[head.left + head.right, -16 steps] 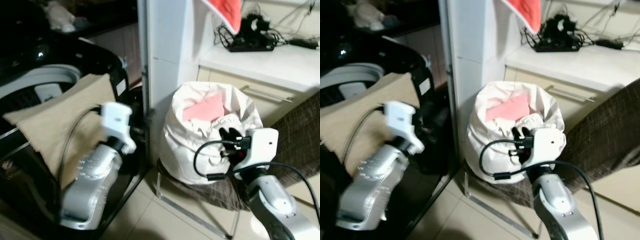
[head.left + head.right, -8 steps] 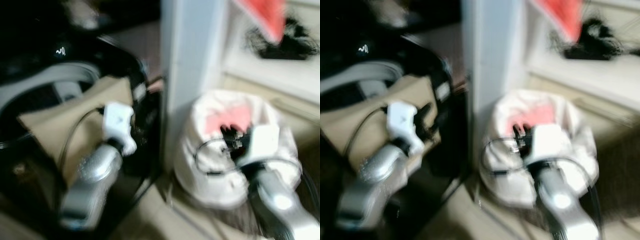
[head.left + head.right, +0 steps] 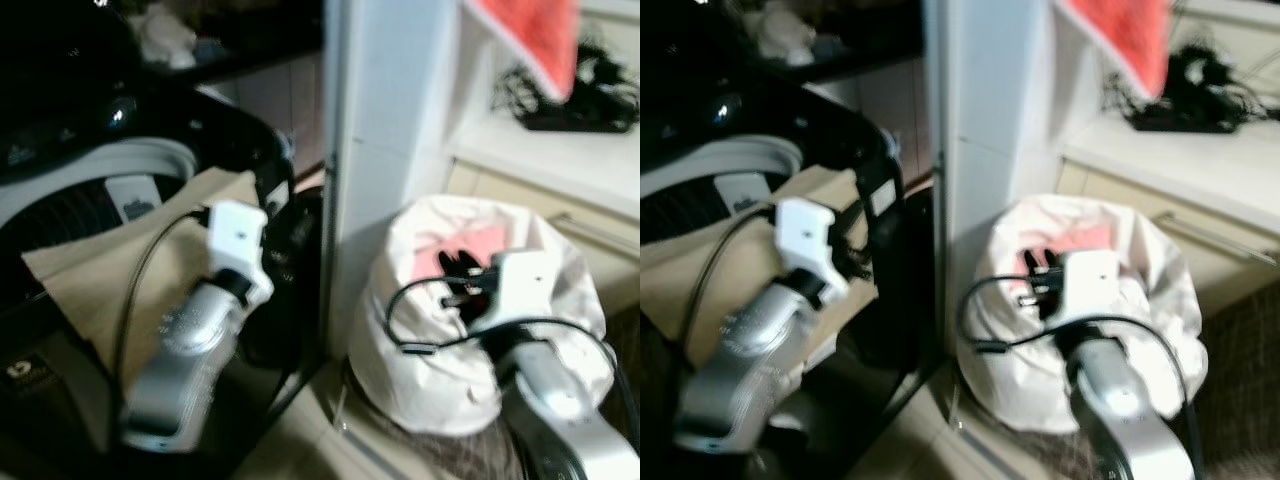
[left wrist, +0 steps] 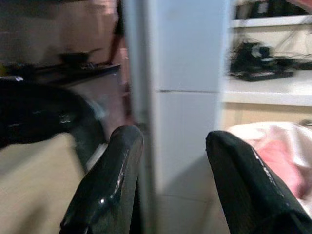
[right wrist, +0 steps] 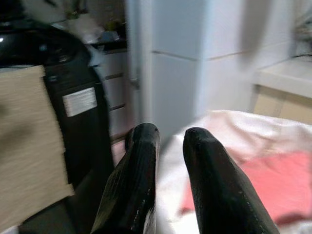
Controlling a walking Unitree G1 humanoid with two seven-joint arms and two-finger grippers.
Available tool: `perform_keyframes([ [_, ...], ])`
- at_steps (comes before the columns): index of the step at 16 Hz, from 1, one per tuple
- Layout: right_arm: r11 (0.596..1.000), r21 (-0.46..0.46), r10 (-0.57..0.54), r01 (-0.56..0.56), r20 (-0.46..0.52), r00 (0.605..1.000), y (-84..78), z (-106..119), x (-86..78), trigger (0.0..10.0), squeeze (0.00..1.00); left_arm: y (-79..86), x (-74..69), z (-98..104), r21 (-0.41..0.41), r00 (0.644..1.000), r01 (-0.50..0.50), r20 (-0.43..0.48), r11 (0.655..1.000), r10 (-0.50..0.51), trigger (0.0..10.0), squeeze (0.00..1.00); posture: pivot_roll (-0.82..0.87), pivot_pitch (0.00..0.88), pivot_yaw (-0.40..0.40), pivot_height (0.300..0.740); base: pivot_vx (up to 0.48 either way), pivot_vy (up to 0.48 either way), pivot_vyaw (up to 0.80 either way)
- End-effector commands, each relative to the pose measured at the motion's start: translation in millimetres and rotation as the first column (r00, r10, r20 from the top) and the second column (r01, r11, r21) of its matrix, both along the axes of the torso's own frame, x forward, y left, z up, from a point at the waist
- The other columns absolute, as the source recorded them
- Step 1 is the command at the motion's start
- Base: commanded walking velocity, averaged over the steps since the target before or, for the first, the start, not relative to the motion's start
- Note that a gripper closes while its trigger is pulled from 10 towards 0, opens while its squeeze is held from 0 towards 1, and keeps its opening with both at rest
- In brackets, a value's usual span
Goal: Clothes washing
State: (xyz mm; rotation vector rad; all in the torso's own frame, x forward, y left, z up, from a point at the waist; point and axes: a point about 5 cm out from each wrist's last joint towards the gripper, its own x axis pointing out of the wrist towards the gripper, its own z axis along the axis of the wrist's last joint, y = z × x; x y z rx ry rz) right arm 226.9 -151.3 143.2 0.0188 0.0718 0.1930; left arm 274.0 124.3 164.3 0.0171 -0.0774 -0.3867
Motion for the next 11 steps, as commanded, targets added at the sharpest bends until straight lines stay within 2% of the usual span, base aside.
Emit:
perform_keyframes([
  [1, 1.000, -0.020, -0.024, 0.024, 0.004, 1.000, -6.1, 1.7, 2.0, 10.0, 0.00, -5.8, 0.8, 0.0, -0.001, 1.000, 0.020, -0.004, 1.000, -0.020, 10.0, 0.00, -0.17, 0.000, 0.002, 0.740, 0.315, 0.000, 0.00],
  [11, 0.999, -0.022, -0.037, 0.037, 0.001, 0.999, -7.5, 0.5, 2.7, 10.0, 0.00, -7.4, 3.0, 0.0, -0.009, 1.000, 0.027, -0.007, 1.000, -0.027, 10.0, 0.00, -0.17, 0.000, 0.008, 0.740, 0.314, 0.000, 0.00],
])
